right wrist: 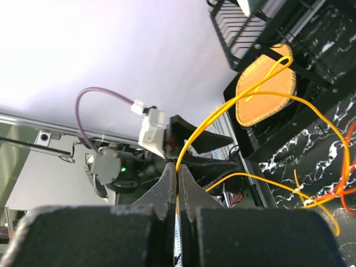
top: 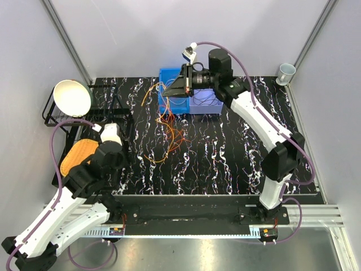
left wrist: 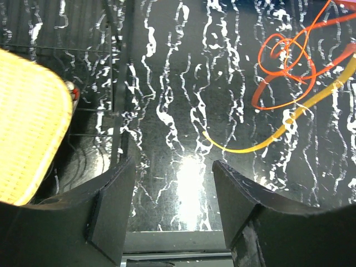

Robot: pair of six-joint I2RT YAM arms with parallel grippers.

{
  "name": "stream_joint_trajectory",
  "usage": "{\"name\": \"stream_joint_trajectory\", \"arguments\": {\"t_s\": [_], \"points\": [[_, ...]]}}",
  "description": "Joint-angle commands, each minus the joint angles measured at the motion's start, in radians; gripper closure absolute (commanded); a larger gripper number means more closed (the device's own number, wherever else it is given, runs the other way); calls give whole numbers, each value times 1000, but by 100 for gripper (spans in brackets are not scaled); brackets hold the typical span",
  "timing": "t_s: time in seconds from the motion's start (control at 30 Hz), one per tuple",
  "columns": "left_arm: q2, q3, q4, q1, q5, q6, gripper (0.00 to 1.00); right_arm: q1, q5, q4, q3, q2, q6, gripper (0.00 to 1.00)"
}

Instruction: Untangle the cables

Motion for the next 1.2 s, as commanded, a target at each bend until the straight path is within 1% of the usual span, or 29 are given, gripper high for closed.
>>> {"name": "stream_joint_trajectory", "arguments": {"t_s": [0.0, 0.07, 0.1, 0.17, 0.2, 0.27, 0.3, 0.37, 0.4, 0.5, 0.57, 0.7, 0.77, 0.87, 1.0, 1.17], "points": [[-37, 4, 92, 5, 100, 24, 39, -9, -20, -28, 63, -74, 4, 100], [-54, -25, 150, 5, 148, 8, 39, -12, -23, -31, 80, -76, 4, 100], [-57, -39, 214, 5, 171, -8, 39, -14, -29, -34, 88, -78, 7, 100], [-48, -85, 288, 2, 229, -33, 40, -15, -47, -40, 104, -84, 10, 100], [-39, -99, 375, 3, 246, -50, 42, -15, -57, -43, 107, -93, 9, 100], [-8, -137, 467, 2, 278, -45, 44, -17, -86, -49, 109, -102, 9, 100], [4, -148, 553, 0, 280, -19, 44, -18, -92, -55, 106, -117, 7, 100], [45, -176, 633, 0, 256, 10, 44, -21, -110, -55, 89, -136, 4, 100], [61, -185, 714, 0, 252, 45, 43, -23, -118, -55, 82, -153, 3, 100], [127, -193, 824, 2, 252, 112, 40, -24, -152, -57, 49, -185, -5, 100], [160, -179, 858, 2, 245, 131, 39, -25, -172, -55, 23, -199, -13, 100], [171, -153, 941, 2, 268, 191, 36, -26, -202, -57, -11, -240, -25, 100], [173, -126, 940, 2, 304, 223, 36, -28, -210, -55, -32, -260, -30, 100], [158, -125, 974, 3, 364, 251, 36, -29, -216, -55, -63, -283, -37, 100], [148, -125, 1043, 6, 439, 255, 33, -31, -215, -55, -89, -300, -42, 100], [194, -99, 1096, 8, 562, 234, 33, -29, -215, -55, -106, -317, -42, 100]]}}
